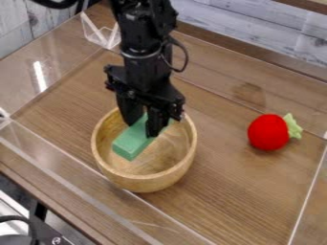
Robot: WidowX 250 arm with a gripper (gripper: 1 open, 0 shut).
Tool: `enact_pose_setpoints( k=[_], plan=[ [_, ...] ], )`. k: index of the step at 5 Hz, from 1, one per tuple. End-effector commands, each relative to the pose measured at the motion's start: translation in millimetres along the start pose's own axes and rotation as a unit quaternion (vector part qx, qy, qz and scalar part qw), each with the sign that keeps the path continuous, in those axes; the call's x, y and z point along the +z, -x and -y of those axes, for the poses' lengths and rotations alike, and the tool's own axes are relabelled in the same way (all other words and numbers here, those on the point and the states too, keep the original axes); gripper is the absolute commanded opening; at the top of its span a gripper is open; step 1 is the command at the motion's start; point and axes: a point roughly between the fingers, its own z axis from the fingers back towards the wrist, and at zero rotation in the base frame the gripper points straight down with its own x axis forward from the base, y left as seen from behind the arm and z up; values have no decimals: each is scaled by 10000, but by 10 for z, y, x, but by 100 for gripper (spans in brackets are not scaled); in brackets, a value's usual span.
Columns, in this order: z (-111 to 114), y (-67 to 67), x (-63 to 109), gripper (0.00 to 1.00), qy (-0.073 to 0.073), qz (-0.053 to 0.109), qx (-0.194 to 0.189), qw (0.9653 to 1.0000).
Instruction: Put the green stick in the brown bowl
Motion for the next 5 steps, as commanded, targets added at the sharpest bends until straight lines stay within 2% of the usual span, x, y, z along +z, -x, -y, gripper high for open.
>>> enact_pose_setpoints(
  k=[1,4,5],
  plan=[
    [87,-49,107,0,-24,157,89,9998],
    [376,33,270,0,7,140,195,9997],
    [378,65,270,0,14,140,254,9996]
  ],
)
